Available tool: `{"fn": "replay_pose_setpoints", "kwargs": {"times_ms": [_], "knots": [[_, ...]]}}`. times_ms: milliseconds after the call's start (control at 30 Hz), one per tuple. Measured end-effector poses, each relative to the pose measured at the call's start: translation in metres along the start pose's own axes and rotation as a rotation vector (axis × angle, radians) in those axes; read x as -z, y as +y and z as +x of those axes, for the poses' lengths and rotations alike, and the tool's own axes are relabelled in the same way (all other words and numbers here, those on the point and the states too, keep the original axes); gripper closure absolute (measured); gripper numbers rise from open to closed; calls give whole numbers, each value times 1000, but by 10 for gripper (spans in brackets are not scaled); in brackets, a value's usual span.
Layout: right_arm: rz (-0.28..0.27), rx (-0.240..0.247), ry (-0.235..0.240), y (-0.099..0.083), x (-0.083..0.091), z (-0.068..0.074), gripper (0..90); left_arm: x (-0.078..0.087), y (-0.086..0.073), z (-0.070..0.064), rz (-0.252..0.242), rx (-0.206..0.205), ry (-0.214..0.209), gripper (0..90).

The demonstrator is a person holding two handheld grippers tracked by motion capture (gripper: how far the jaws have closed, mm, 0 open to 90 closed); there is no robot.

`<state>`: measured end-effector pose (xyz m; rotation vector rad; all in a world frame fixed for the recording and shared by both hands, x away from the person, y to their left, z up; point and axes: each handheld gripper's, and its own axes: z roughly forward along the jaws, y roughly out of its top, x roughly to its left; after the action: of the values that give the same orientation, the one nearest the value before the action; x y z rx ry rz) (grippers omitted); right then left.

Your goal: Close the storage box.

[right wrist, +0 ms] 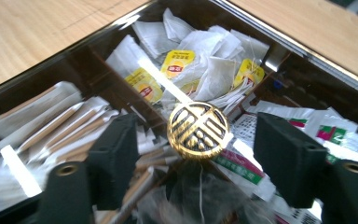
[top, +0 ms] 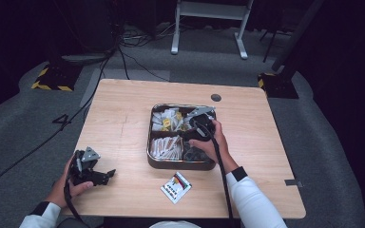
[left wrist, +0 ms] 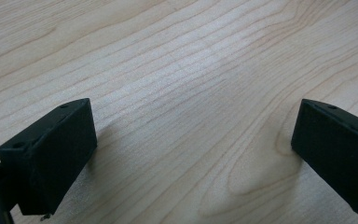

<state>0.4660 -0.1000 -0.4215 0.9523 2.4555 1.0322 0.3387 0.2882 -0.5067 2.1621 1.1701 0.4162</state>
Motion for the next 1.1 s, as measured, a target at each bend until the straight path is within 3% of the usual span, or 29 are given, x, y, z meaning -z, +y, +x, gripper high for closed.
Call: {"fn": "replay_pose_setpoints", "kwargs": {"times_ms": [167, 433, 1100], "knots": [[-6, 58, 21, -5, 17, -5, 262, 0, 0, 0, 0, 0, 0, 3], [-23, 109, 22, -17, 41, -14, 237, 0, 0, 0, 0, 0, 0, 3], [-10, 143, -27, -50, 79, -29, 235, 0, 0, 0, 0, 0, 0, 4]]}}
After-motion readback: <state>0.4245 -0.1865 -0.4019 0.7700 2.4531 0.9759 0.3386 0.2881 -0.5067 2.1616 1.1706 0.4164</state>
